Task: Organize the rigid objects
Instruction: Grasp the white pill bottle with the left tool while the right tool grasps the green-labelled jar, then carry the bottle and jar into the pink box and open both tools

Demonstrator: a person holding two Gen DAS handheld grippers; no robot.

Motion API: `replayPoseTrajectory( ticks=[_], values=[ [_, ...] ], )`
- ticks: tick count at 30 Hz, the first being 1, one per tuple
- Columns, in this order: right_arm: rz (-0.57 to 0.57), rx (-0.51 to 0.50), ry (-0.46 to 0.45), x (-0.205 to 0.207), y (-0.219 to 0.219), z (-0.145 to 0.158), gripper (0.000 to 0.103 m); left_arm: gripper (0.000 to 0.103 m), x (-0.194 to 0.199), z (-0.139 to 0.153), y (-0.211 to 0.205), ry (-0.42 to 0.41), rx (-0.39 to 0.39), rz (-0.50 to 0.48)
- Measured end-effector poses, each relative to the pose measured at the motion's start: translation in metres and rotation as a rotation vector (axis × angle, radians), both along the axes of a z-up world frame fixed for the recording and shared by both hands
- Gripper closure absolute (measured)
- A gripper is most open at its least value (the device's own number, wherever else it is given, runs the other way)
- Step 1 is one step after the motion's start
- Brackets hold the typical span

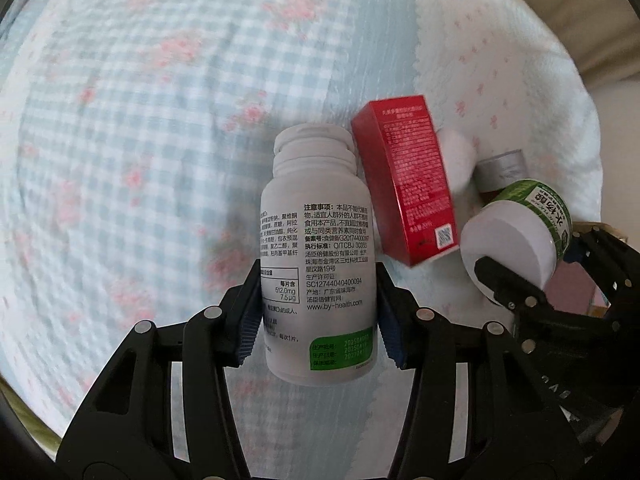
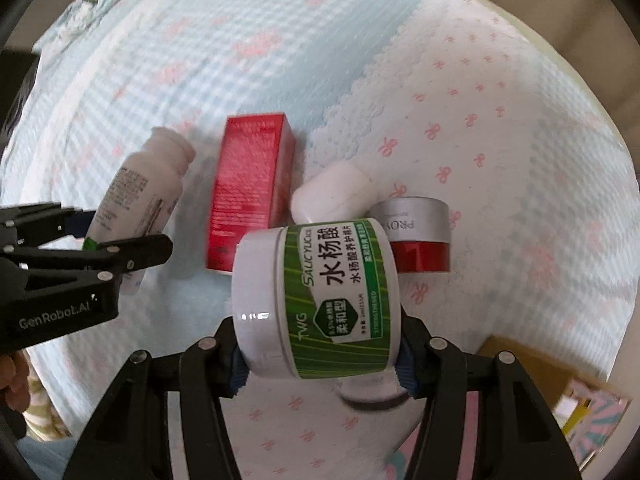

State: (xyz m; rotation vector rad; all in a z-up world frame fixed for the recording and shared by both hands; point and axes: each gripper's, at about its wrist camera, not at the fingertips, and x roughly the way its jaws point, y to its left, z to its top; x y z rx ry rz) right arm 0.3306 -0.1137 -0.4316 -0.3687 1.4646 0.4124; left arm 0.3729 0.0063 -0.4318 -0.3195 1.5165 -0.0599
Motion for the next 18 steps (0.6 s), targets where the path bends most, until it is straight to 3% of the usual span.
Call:
replayPoseTrajectory(
  ticks=[7,13,18],
  values=[
    [-0.094,0.036,-0.051,-0.025,-0.012,0.049,0.049,0.056,-0.03,0.05,0.018,-0.087,-0.046,0.008],
    [-0.221,0.085,-0.105,-0.068,-0.026,0.112,0.049,0.056,-0.064,0.121,0.044,-0.198,-0.084,-0.032],
    [-0.337,0.123,-0.156,-0.099,-0.052,0.163,0.049,0.056,-0.087,0.176,0.038,-0.274,-0.107,-0.087]
  ],
)
